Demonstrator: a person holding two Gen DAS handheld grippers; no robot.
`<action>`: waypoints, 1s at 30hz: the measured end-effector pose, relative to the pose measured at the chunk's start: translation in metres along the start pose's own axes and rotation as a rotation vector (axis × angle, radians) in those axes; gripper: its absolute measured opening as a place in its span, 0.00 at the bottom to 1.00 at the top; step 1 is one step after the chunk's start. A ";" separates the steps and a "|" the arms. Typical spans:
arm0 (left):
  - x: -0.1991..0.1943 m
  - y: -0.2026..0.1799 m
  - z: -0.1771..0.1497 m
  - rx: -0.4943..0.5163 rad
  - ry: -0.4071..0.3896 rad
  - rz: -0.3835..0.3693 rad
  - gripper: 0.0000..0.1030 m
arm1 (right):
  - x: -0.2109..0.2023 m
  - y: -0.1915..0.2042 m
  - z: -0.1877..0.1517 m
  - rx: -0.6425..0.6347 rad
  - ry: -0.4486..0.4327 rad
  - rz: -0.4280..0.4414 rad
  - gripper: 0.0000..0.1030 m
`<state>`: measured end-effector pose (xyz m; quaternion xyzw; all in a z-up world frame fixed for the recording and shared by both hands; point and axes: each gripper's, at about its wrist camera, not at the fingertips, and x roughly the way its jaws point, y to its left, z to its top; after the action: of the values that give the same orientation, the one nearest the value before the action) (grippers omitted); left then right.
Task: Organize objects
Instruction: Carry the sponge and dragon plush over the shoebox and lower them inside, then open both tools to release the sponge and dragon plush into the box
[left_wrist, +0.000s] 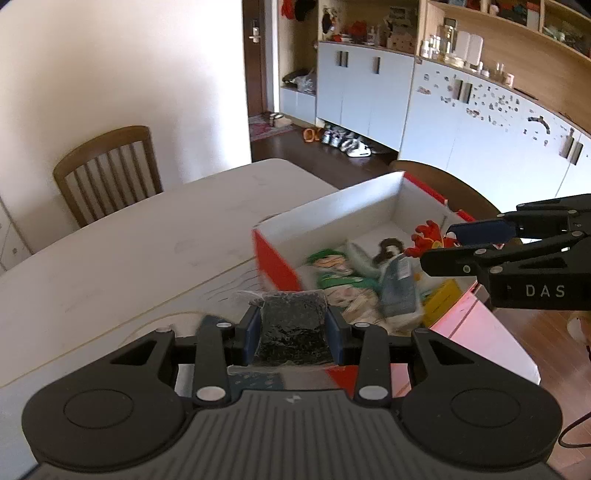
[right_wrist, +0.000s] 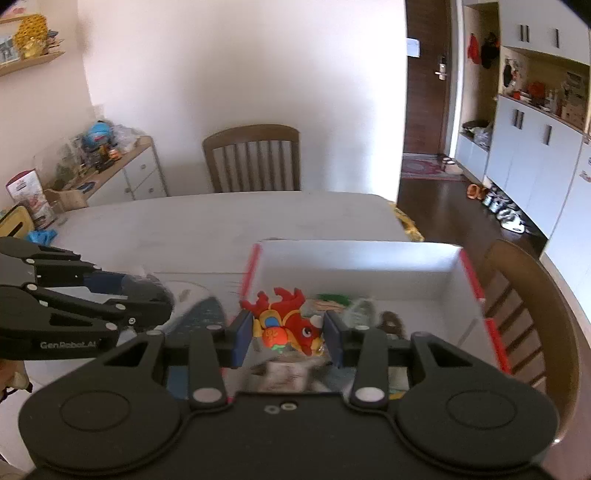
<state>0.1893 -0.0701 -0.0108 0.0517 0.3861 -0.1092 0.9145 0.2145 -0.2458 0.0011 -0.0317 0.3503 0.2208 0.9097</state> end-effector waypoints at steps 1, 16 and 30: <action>0.003 -0.006 0.002 0.003 0.001 -0.003 0.36 | -0.001 -0.007 -0.001 0.004 0.001 -0.005 0.39; 0.077 -0.062 0.040 0.006 0.046 -0.003 0.36 | 0.021 -0.077 -0.015 0.010 0.057 -0.026 0.39; 0.151 -0.073 0.051 0.002 0.139 0.041 0.36 | 0.072 -0.082 -0.033 -0.071 0.180 0.010 0.39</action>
<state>0.3091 -0.1742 -0.0844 0.0680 0.4476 -0.0871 0.8874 0.2755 -0.2993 -0.0783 -0.0819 0.4227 0.2339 0.8717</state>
